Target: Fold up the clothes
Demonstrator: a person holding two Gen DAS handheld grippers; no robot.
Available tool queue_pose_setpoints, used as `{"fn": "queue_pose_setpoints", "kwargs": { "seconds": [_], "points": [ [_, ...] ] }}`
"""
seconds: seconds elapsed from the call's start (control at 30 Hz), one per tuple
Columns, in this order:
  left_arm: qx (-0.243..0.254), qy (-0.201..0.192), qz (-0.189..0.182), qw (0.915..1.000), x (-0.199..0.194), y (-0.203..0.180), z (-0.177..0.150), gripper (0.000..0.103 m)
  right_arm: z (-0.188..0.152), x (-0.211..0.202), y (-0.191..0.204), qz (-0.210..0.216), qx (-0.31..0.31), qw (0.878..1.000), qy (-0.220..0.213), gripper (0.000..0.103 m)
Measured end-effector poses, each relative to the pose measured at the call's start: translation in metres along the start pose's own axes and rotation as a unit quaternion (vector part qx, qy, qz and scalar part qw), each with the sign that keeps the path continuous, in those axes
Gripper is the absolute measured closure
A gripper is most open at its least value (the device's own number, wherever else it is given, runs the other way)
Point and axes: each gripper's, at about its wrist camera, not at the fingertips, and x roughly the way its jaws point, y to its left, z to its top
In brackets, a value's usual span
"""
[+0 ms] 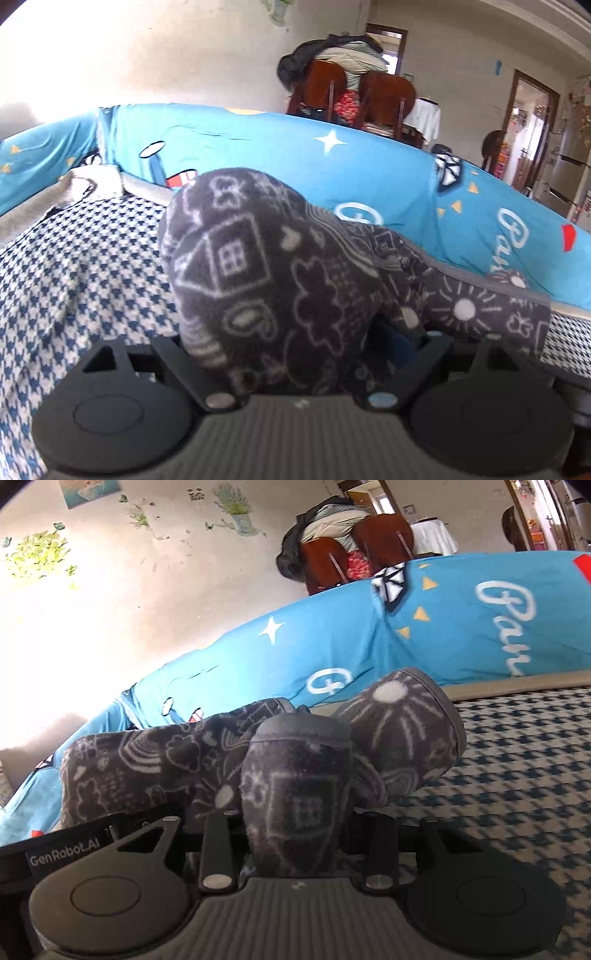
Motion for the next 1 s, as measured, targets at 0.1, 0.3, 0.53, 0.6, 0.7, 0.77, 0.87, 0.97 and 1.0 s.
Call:
{"fn": "queue_pose_setpoints", "kwargs": {
  "seconds": [0.1,0.3,0.53,0.6,0.7,0.77,0.87,0.97,1.0],
  "points": [
    [-0.011,0.0,0.011,0.9999,0.002,0.013,0.002,0.012,-0.002,0.011,0.008,0.013,-0.01,1.0,0.002,0.064],
    [-0.036,0.005,0.033,0.9988,0.013,0.033,0.003,0.012,-0.009,0.037,0.017,0.033,-0.013,0.999,0.016,0.064],
    [-0.055,0.032,0.05,0.9967,0.041,0.049,-0.007,0.005,-0.016,0.063,0.012,0.011,-0.019,0.999,0.048,0.054],
    [-0.066,0.033,0.056,0.9957,0.043,0.055,-0.007,0.0,-0.017,0.062,0.009,-0.001,-0.011,0.999,0.054,0.048],
    [-0.084,0.033,0.061,0.9941,0.042,0.064,-0.006,0.0,-0.011,0.057,0.002,0.0,0.006,0.998,0.063,0.044],
    [-0.096,0.031,0.061,0.993,0.037,0.07,-0.004,0.0,-0.007,0.052,-0.003,0.001,0.016,0.997,0.071,0.043],
    [-0.113,0.028,0.062,0.9912,0.031,0.079,-0.002,0.0,-0.004,0.041,-0.008,-0.022,0.021,0.997,0.076,0.031],
    [-0.127,0.02,0.072,0.9892,0.023,0.085,0.001,0.0,0.002,0.029,-0.012,-0.051,0.009,0.997,0.06,0.028],
    [-0.129,0.014,0.078,0.9885,0.019,0.085,0.002,0.0,0.004,0.026,-0.012,-0.054,0.005,0.997,0.057,0.028]
  ]
}}
